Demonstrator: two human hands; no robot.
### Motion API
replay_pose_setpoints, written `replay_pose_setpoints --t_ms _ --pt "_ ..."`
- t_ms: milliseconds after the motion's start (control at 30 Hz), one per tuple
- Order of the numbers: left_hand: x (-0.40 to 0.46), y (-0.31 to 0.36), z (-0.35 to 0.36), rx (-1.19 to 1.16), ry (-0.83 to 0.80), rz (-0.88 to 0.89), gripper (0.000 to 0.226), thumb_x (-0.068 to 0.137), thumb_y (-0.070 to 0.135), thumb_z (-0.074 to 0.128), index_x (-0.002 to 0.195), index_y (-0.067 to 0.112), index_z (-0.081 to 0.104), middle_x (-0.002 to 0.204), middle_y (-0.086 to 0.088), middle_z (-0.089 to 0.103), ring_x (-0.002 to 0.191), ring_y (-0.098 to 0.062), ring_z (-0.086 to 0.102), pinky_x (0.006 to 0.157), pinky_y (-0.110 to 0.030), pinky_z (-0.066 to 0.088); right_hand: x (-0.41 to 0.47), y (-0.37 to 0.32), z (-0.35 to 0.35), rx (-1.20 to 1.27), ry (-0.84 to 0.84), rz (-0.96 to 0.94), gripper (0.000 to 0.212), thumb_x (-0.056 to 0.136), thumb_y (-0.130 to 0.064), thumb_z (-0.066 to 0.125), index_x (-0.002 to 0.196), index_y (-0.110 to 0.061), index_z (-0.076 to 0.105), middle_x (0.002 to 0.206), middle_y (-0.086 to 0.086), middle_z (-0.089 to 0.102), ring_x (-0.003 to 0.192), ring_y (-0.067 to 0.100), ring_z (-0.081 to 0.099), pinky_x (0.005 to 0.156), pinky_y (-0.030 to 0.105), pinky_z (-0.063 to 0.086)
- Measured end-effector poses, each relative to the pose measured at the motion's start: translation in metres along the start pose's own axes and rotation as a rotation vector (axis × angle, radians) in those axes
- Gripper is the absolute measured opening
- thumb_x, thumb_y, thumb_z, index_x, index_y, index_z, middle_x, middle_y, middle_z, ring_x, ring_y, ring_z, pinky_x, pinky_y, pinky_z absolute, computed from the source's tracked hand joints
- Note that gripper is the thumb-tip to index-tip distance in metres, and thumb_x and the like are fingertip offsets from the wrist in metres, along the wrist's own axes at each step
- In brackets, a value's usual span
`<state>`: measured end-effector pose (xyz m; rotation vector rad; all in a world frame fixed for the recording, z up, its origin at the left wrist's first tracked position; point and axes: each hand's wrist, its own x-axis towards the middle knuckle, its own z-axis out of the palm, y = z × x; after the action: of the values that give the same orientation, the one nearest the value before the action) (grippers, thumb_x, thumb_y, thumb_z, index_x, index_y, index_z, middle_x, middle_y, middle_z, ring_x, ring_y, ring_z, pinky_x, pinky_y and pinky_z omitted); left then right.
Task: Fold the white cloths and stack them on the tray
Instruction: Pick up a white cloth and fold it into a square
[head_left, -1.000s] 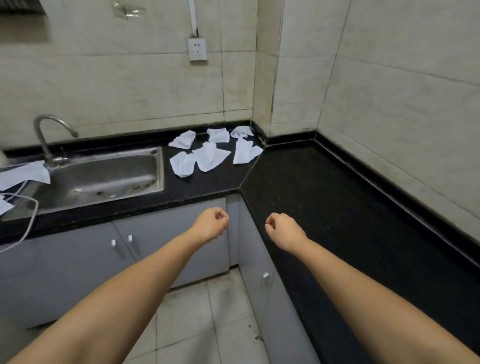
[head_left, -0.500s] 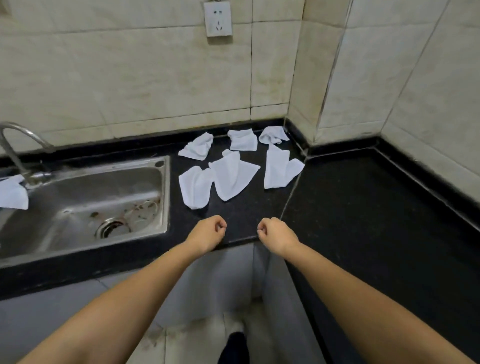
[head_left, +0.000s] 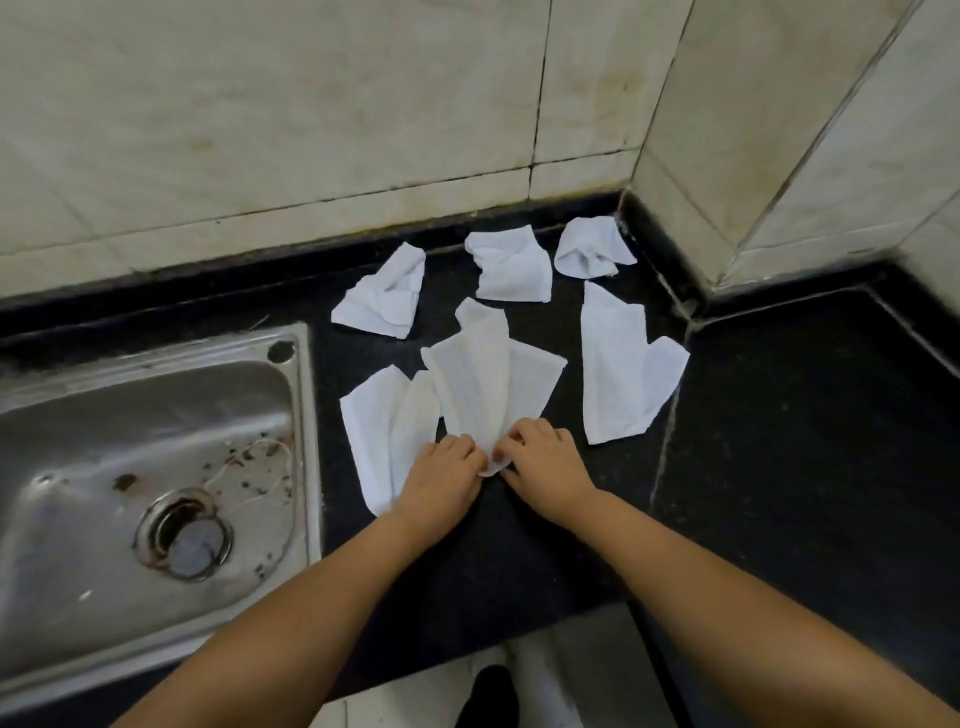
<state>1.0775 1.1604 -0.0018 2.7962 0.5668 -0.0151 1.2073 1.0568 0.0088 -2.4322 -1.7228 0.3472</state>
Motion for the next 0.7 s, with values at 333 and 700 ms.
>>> replay_pose_setpoints --t_ms 333,700 --pt "0.033 0.029 -0.064 -0.523 0.205 -0.080 0.012 0.090 0.021 0.057 0.089 0.010 0.060 0.081 -0.004 0.063 0.075 -0.016 0.056 0.072 -0.030 0.044 -0.009 0.006 -0.060 0.424 0.234 0.155 0.019 0.096 -0.023 0.050 0.090 -0.011 0.064 0.085 0.003 0.066 0.079 0.019 0.058 0.073 0.025 0.039" --pt "0.065 0.091 -0.105 -0.814 0.105 -0.075 0.025 0.090 0.018 0.057 0.078 -0.004 0.061 0.071 -0.007 0.054 0.066 -0.014 0.048 0.059 -0.024 0.036 -0.110 0.070 -0.190 0.955 0.752 0.385 0.018 0.098 -0.020 0.048 0.092 -0.022 0.066 0.084 -0.005 0.064 0.072 -0.004 0.057 0.067 0.015 0.046"
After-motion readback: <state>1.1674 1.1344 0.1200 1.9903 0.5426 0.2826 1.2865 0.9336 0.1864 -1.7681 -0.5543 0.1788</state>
